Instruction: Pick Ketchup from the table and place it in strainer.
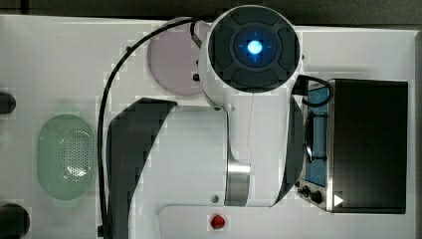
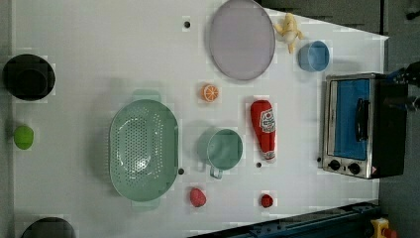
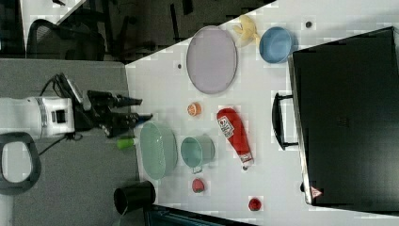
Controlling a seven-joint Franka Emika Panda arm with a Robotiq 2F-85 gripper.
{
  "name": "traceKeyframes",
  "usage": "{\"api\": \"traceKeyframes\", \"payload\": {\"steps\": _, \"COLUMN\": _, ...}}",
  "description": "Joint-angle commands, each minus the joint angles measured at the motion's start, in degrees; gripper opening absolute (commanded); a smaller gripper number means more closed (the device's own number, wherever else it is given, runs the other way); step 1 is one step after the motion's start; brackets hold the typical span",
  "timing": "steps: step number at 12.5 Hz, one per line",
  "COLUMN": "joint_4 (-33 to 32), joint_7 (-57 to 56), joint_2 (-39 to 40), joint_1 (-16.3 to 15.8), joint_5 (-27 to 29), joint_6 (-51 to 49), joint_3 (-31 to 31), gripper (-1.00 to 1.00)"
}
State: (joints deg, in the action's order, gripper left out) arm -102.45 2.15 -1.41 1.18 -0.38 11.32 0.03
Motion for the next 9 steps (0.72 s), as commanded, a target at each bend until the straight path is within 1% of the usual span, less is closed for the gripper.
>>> {"api": "traceKeyframes", "payload": {"steps": 1, "joint_4": -6.1, "joint_7": -6.9, "joint_2": -12.8, "joint_1": 5.6, "joint_5": 0.9, "joint_6": -8.1, "joint_3": 1.8, "gripper": 0.59}}
{"api": "traceKeyframes", "payload": {"steps": 3, "joint_4": -6.4, "joint_7": -7.4, "joint_2": -12.4, "joint_1": 5.5, "joint_5": 0.9, "joint_6": -8.1, "joint_3": 1.9, "gripper": 0.99}}
{"api": "traceKeyframes", "payload": {"steps": 6, "joint_4": -8.3, "joint_7": -9.9, "joint_2": -10.8, "joint_1": 5.3, "joint_5": 0.9, "joint_6": -8.0, "joint_3": 2.2, "gripper": 1.00}}
{"api": "traceKeyframes", "payload": {"steps": 9, "joint_4": -10.8, "joint_7": -12.6, "joint_2": -7.5, "joint_1": 5.1, "joint_5": 0.9, "joint_6": -7.7, "joint_3": 2.9, "gripper": 1.00}}
